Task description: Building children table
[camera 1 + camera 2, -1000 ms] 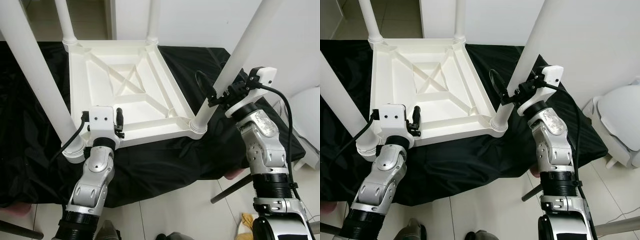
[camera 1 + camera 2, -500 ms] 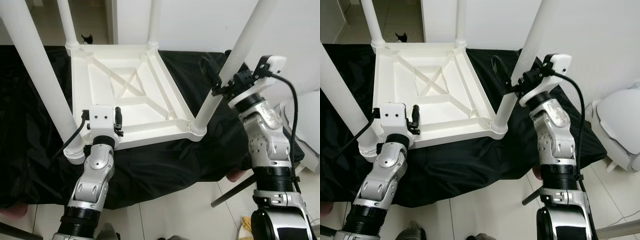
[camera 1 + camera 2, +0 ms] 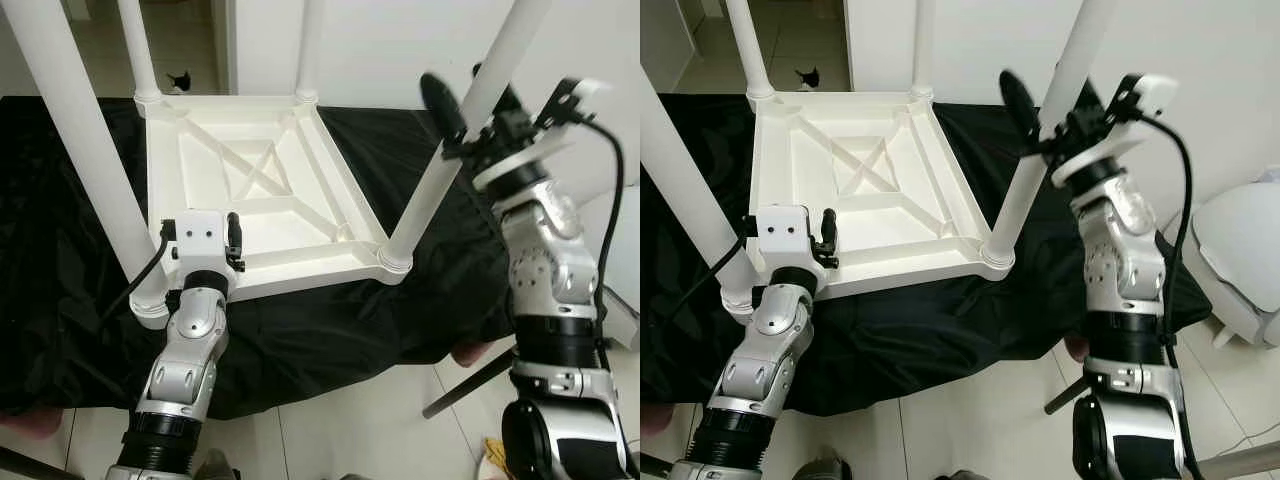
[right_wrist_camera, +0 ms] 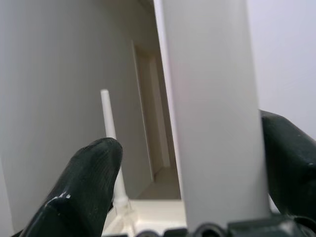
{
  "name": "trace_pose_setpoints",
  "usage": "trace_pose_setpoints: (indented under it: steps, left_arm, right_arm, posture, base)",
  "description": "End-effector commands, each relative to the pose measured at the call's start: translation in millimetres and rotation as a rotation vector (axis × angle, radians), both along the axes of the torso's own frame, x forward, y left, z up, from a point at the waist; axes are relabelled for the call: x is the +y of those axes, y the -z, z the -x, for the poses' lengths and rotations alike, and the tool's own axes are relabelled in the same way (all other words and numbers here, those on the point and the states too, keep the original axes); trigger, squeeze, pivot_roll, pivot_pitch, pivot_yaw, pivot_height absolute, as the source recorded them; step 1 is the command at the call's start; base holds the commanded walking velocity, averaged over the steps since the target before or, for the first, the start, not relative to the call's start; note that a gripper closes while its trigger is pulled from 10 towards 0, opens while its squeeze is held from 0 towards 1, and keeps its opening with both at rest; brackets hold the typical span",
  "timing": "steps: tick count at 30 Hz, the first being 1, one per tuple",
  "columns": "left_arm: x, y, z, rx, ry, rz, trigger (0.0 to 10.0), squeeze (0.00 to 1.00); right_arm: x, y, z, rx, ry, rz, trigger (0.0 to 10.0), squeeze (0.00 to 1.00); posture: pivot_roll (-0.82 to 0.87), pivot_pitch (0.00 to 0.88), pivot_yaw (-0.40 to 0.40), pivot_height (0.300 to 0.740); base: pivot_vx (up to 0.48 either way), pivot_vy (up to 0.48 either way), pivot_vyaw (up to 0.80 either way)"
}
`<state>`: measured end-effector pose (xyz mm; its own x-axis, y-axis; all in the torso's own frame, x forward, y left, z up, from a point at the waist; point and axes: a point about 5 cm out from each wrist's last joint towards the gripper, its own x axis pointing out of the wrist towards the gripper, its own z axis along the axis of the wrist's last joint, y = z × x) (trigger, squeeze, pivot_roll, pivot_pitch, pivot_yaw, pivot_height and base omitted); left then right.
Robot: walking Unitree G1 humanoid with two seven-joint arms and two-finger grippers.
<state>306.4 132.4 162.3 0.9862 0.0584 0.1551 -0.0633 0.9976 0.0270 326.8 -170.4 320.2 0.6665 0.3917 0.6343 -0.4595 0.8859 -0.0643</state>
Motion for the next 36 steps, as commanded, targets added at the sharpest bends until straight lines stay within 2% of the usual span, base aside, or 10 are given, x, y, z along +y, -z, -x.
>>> trace_pose_setpoints:
  steps: [1,14,20,25,36]
  left_arm:
    - [-7.2,0,-0.9,-0.008,0.071,-0.034,10.0,0.00]
    - [-6.9,-2,-0.8,-0.010,0.066,-0.042,10.0,0.00]
    - [-5.0,-5,-1.8,-0.021,0.054,-0.039,10.0,0.00]
    - [-2.7,-7,-2.0,-0.023,0.044,-0.038,10.0,0.00]
    - [-1.7,-9,-3.1,-0.027,0.041,-0.036,10.0,0.00]
  right_arm:
    - [-7.5,-4,-0.1,-0.012,0.009,-0.015,10.0,0.00]
    - [-9.3,-13,0.0,-0.034,0.003,-0.040,10.0,0.00]
    - [-15.8,-10,-1.7,-0.024,0.014,-0.034,10.0,0.00]
    - [-23.6,-17,0.4,-0.043,0.030,-0.074,10.0,0.00]
    - [-23.6,-10,-1.1,-0.021,0.024,-0.056,10.0,0.00]
  posture:
    - [0.01,0.021,-0.099,0.740]
    - [0.01,0.036,-0.098,0.740]
    - [0.02,0.056,-0.094,0.740]
    - [0.01,0.064,-0.085,0.740]
    - [0.01,0.068,-0.086,0.740]
  base:
    - [0.000,0.000,0.00]
    - [0.000,0.000,0.00]
    - [0.000,0.000,0.00]
    - [0.000,0.000,0.00]
    - [0.000,0.000,0.00]
